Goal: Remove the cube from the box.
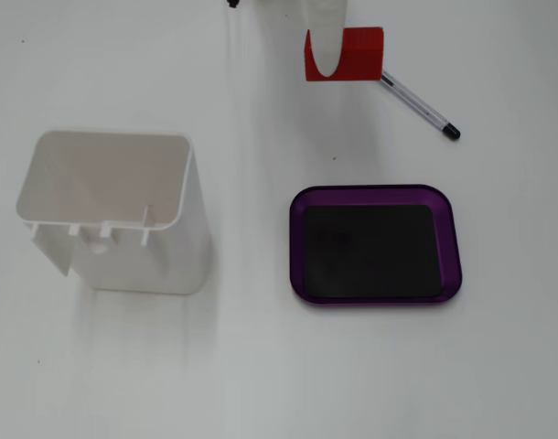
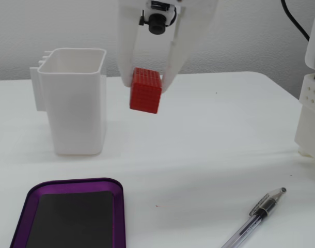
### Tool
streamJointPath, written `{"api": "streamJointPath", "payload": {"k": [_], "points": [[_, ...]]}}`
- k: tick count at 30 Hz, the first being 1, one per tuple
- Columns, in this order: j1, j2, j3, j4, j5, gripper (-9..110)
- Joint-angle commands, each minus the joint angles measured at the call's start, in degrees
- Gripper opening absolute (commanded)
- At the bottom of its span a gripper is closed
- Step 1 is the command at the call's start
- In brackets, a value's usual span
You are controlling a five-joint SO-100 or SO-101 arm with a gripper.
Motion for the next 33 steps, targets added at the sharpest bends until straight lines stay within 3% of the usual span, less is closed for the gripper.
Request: {"api": "streamJointPath", "payload": {"k": [1,9,16,23,29,33], "points": [[-0.1,8.5,15.2,-7.3,-3.3,-1],[-0.1,16.3,48.0,-30.0,-7.3,-1],[-0.1,16.7,58.4,-41.6,-10.7,0],[0.0,16.5,58.9,-43.5,-13.1,0],[0.0,17.5,58.8,-42.7,-13.1,12],[-0.1,17.8,56.6,-35.1,-13.0,15]]}}
